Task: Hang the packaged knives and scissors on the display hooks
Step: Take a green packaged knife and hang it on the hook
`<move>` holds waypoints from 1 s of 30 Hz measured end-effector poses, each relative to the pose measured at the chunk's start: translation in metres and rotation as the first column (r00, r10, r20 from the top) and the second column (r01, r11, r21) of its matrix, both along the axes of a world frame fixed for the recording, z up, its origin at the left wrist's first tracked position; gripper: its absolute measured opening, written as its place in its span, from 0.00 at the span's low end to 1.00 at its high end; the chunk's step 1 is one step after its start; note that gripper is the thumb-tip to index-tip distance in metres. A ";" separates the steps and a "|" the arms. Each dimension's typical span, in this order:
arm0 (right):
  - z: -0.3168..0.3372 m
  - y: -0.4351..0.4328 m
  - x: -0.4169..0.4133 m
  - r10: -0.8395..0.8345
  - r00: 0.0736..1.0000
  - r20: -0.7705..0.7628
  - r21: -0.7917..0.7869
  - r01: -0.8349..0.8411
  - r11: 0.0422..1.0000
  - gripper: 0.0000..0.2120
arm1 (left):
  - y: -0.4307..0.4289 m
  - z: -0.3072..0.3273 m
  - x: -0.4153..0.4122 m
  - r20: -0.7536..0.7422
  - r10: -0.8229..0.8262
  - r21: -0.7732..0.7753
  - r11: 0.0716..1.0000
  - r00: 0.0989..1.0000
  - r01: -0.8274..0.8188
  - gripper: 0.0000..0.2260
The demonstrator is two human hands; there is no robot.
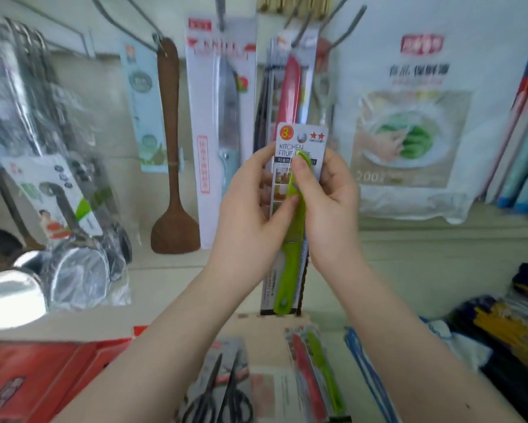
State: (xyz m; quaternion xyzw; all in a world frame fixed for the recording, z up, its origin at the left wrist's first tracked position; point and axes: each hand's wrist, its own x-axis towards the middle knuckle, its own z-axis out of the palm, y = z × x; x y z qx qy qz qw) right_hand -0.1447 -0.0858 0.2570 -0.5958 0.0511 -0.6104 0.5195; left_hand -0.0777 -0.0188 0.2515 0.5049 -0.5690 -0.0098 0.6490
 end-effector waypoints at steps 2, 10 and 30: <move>0.014 -0.002 -0.001 -0.010 1.000 0.004 -0.037 0.010 0.999 0.08 | -0.003 0.017 -0.001 0.030 0.010 -0.031 0.999 1.000 -0.010 0.24; 0.061 -0.005 -0.001 -0.039 0.999 0.004 -0.056 0.039 0.998 0.10 | -0.009 0.065 -0.003 0.069 0.050 -0.088 0.995 0.996 -0.044 0.28; 0.104 -0.019 0.009 -0.249 0.968 -0.028 -0.039 0.248 0.968 0.08 | -0.029 0.108 -0.002 0.063 0.125 -0.116 0.986 0.990 -0.118 0.20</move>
